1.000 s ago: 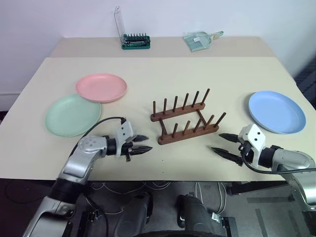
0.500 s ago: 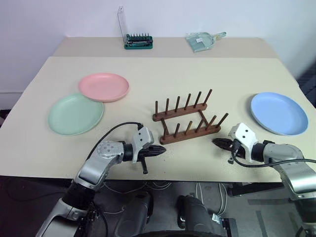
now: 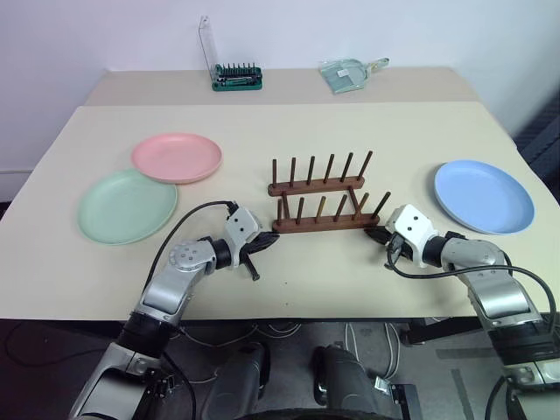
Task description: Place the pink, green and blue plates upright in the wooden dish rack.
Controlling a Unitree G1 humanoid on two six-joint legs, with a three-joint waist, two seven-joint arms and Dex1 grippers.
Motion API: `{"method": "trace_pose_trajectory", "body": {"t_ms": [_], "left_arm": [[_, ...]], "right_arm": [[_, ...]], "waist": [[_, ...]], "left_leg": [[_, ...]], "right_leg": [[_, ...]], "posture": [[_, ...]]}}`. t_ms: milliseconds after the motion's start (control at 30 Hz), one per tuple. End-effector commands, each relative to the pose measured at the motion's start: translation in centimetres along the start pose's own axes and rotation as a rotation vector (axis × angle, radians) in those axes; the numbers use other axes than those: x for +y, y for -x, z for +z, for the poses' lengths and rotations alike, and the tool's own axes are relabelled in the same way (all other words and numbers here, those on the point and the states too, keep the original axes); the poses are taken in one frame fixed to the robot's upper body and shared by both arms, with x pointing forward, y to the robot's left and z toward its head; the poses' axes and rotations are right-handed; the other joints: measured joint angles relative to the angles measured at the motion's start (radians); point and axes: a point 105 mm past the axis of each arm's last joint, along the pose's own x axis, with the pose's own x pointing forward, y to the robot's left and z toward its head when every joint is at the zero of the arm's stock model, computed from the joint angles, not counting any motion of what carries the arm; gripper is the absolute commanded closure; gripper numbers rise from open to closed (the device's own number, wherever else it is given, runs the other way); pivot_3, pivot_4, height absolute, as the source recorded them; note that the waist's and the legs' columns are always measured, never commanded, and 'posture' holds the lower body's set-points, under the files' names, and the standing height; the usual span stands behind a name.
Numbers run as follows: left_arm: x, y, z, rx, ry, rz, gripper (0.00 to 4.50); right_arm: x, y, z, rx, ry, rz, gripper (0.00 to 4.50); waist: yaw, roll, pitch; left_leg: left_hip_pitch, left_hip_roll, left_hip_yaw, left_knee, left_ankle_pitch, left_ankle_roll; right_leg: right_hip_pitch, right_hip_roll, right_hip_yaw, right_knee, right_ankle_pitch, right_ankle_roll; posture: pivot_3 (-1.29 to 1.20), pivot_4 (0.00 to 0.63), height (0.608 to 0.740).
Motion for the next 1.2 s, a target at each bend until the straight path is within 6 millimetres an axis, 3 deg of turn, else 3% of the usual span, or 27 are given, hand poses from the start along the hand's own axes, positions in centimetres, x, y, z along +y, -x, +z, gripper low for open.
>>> {"method": "trace_pose_trajectory", "body": {"t_ms": [33,267,433,533,633,767,967,1100,1200], "left_arm": [[0.9,0.5,-0.7,0.03,-0.001,0.041,4.5],[0.7,0.8,-0.8,0.028,0.005,0.03,4.5],[0.1,2.3,-0.2,-0.002,0.008,-0.011,4.5],[-0.9,3.7,0.9,-0.057,0.028,-0.074,4.5],[-2.0,4.8,2.1,-0.113,0.037,-0.149,4.5],[-2.8,5.1,3.0,-0.127,0.015,-0.208,4.5],[-2.8,5.0,3.9,-0.146,-0.005,-0.21,4.5],[-2.4,5.2,4.2,-0.16,-0.013,-0.177,4.5],[0.0,7.1,5.6,-0.229,0.026,-0.045,4.5]], "right_arm": [[-0.5,-0.1,0.5,-0.01,0.016,-0.021,4.48],[-0.8,0.4,0.9,-0.018,0.023,-0.022,4.48],[-1.9,3.4,0.6,0.015,-0.008,-0.023,4.48],[-2.7,6.0,0.3,0.052,-0.043,-0.02,3.62],[-5.0,8.1,0.6,0.087,-0.018,-0.105,2.14],[-7.7,9.3,-0.1,0.151,0.009,-0.221,0.21],[-8.5,8.2,-1.0,0.191,0.033,-0.25,0.1],[-8.2,7.6,0.5,0.129,0.065,-0.229,0.1],[-7.0,7.5,3.4,0.011,0.081,-0.144,0.1]], "waist": [[0.0,0.0,0.0],[0.0,0.0,0.0],[0.001,0.0,0.0],[0.002,0.0,0.0],[0.0,0.0,0.001],[0.001,0.001,0.001],[0.002,0.001,0.001],[0.001,0.001,0.001],[0.0,0.001,0.002]], "left_leg": [[0.0,0.0,0.0,0.0,0.0,0.0],[0.0,0.0,0.0,0.0,0.0,0.0],[-0.001,0.0,0.0,-0.001,0.0,0.0],[-0.005,-0.001,0.0,-0.002,0.0,0.001],[-0.009,-0.001,0.0,-0.001,0.001,0.001],[-0.009,0.0,0.0,0.0,0.0,0.0],[-0.01,0.0,0.001,-0.001,0.001,0.002],[-0.01,0.0,0.001,-0.001,0.002,0.002],[-0.01,0.0,0.001,-0.001,0.002,0.002]], "right_leg": [[0.0,0.0,0.0,0.0,0.0,0.0],[0.0,0.0,0.0,0.0,0.0,0.0],[-0.001,0.0,0.0,0.0,0.0,0.0],[-0.005,-0.001,0.0,0.0,0.0,0.0],[-0.009,-0.001,0.0,0.0,0.0,-0.001],[-0.009,-0.001,0.001,0.0,-0.002,-0.004],[-0.01,-0.001,0.0,0.0,-0.001,-0.005],[-0.01,-0.001,0.0,0.0,0.001,-0.006],[-0.011,-0.001,0.001,0.0,-0.001,-0.003]], "posture": [[0.0,0.15,0.74],[0.0,0.15,0.74],[0.0,0.15,0.74],[0.0,0.15,0.74],[0.0,0.15,0.74],[0.0,0.15,0.74],[0.0,0.15,0.74],[0.0,0.15,0.74],[0.0,0.15,0.74]]}}
